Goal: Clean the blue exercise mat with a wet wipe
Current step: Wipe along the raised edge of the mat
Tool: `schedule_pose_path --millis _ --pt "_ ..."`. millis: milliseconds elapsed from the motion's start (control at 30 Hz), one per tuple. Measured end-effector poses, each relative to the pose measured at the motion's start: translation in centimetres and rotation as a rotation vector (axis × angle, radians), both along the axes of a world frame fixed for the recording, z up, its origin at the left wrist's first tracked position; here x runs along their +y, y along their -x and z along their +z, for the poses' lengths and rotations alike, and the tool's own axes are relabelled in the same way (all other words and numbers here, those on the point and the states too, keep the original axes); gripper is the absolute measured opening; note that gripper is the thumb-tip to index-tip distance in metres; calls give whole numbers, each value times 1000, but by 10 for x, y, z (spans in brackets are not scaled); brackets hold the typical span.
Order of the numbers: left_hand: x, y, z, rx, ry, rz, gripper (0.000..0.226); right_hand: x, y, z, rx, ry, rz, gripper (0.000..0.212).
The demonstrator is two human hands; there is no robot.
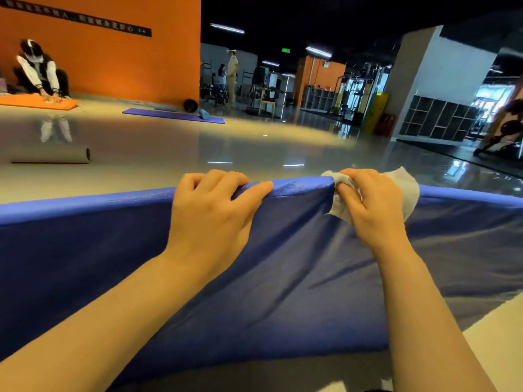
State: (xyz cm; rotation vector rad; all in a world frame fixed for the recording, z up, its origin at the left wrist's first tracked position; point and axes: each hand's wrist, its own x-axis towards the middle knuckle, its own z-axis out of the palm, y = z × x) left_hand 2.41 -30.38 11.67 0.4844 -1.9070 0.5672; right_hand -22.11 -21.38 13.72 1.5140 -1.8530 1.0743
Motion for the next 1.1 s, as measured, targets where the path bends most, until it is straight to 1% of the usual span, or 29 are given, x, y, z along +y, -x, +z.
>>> schedule_pose_path --millis 67,167,200,300,400,467,500,567,667,733,800,900,967,1067,1100 --pt "-1 4 -4 -42 -5 18 32 -6 0 -5 -9 32 -4 37" --pt "-8 -10 -12 -195 52 54 52 -22 -22 -12 -41 97 2 41" --pt "-10 -17 -13 -208 44 50 55 -27 -33 -13 -63 107 25 41" --pt "-14 -39 -14 -144 -32 51 54 -42 -77 -11 -109 106 152 39" --pt "-24 -69 -20 -180 -22 144 55 -51 -130 -14 -47 72 317 40" --pt "-31 -88 -20 -171 -63 208 58 -54 -157 -20 22 16 412 41" --pt "-35 -96 -19 -152 -92 237 60 -55 -163 -20 63 -9 424 43" --pt "-43 -109 -18 -145 -144 287 63 -56 -156 -17 110 -58 389 47" --pt "-57 -133 -20 -152 -219 315 64 -55 -111 -11 111 -58 243 50" --pt "-64 -147 -22 -140 -253 326 67 -48 -67 -12 70 -19 101 51" --pt "-65 -154 -25 -130 -246 318 68 -38 -34 -16 12 25 -16 49" --pt "-59 -154 -27 -126 -237 304 69 -40 -34 -23 -69 95 -103 44" --pt "-55 -153 -25 -134 -240 295 68 -47 -60 -23 -59 109 -67 42" --pt "-49 -150 -20 -128 -218 327 66 -56 -118 -27 95 138 106 36" --pt "-48 -149 -20 -122 -199 341 66 -58 -139 -29 135 138 181 37"
